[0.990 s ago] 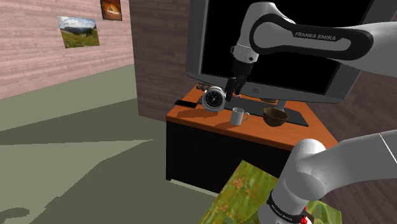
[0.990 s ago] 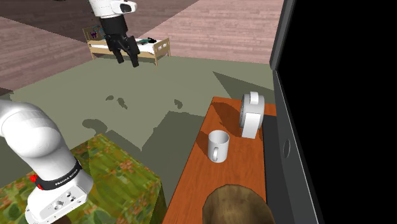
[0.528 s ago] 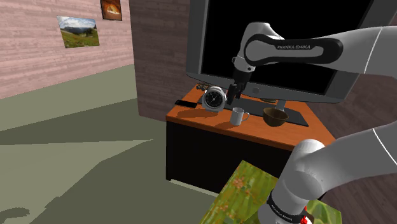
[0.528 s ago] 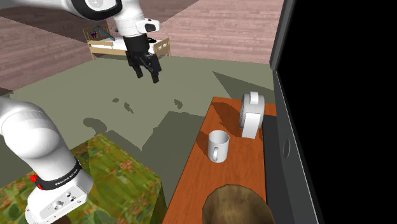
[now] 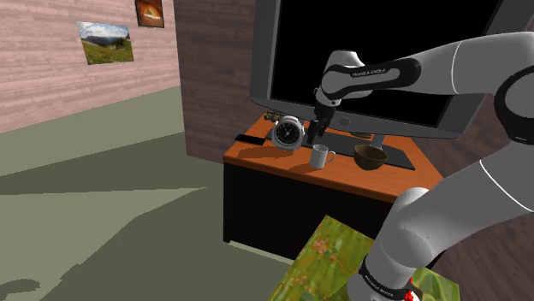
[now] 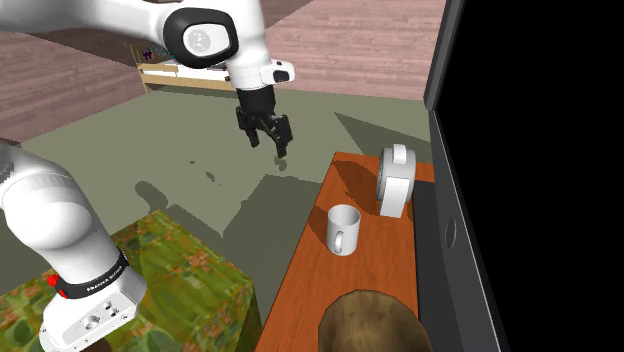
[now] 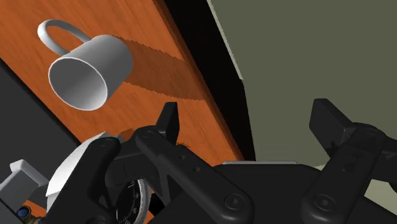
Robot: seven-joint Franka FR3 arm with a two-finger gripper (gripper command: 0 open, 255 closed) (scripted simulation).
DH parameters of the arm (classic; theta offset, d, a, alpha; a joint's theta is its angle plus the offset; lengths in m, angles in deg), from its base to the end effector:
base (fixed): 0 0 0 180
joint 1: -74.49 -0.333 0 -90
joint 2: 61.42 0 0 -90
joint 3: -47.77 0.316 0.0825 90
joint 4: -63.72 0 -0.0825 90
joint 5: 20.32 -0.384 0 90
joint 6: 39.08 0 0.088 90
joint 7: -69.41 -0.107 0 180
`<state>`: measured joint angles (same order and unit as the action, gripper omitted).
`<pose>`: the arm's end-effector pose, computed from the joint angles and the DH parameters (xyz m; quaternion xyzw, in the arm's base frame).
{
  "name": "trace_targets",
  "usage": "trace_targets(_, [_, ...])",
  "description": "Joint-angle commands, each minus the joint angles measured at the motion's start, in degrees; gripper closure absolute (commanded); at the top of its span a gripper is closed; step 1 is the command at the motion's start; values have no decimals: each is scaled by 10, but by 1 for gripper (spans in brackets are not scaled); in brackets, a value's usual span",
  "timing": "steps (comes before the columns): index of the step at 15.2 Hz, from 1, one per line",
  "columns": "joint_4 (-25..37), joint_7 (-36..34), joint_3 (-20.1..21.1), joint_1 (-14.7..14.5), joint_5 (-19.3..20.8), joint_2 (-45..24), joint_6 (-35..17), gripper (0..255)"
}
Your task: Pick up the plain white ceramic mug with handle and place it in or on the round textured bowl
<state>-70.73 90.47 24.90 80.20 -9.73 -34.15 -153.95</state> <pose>0.3647 -0.2272 0.5052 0.9984 -0.0155 0.0504 0.0181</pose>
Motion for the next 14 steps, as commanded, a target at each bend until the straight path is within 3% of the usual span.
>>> trace_targets(1, [4,22,-23,2,-2,-29,-27,0])
trace_targets(8, [59,119,-106,-1,-55,-164,-101,0])
trace_targets(14, [134,231,-154,12,-162,-306,-139,0])
